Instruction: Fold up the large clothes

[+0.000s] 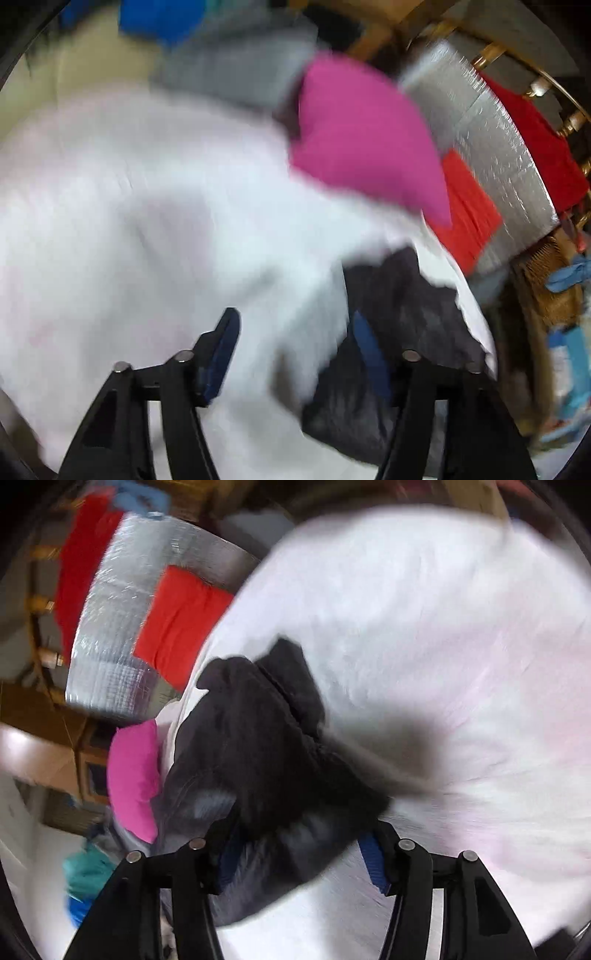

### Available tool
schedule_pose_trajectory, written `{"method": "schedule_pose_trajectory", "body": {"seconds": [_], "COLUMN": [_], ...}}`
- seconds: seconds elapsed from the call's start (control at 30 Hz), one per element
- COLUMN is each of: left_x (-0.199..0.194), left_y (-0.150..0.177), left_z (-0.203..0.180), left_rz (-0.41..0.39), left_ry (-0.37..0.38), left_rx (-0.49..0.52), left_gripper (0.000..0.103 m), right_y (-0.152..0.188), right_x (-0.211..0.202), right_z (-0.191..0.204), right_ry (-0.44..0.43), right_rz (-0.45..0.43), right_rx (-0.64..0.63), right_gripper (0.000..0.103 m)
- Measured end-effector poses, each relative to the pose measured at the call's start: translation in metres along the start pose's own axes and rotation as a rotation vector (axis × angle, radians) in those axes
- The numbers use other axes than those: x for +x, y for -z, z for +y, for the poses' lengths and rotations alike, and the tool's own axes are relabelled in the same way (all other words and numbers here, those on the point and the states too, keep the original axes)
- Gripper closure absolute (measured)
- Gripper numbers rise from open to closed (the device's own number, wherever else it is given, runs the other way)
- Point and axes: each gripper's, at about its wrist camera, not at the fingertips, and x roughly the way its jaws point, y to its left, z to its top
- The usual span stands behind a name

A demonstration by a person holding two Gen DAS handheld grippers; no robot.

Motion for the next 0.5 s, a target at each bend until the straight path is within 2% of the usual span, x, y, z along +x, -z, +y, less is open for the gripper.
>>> {"method": "schedule_pose_trajectory", "body": {"seconds": [0.03,0.1,0.17,0.23,0.27,0.33,0.4,0.5], "left_x": [-0.007,-0.008,0.002,0.024,0.034,0.065,0.075,0.080], "left_y": [-0.004,-0.001,0.009,0.030,0.038,0.057,0.061,0.058], "left_z": [-0.010,-0.034,-0.056,-0.083,-0.092,-0.109,-0.112,-0.113], "left_rz": [-0.051,-0.079,-0.040,0.085,0.132,0.209,0.205,0.167], "left_ry": [-0.006,0.013,0.055,0.105,0.095,-0.026,-0.091,-0.095], "left_rx": [0.051,0.153,0.223,0.307,0.336,0.426,0.462,0.470], "left_gripper": [0.028,0.027,0.025,0.024,0.024,0.023,0.020,0.015], "right_y": [0.001,0.000,0.001,0.002,0.003,0.005,0.006,0.003], "right_x": [-0.010,-0.023,-0.022,-0.006,0.006,0.034,0.065,0.121], "right_z": [0.006,0.019,0.043,0.074,0.093,0.126,0.145,0.155], "right_ry": [0.043,0.104,0.104,0.056,0.031,0.031,0.069,0.142], "right_rz": [-0.038,-0.122,-0.149,-0.111,-0.094,-0.063,-0.004,0.104], "right_rx": [-0.039,-0.114,-0.196,-0.276,-0.334,-0.449,-0.512,-0.537], "right_gripper": [0.041,0.035,0.031,0.030,0.028,0.021,0.021,0.017]}}
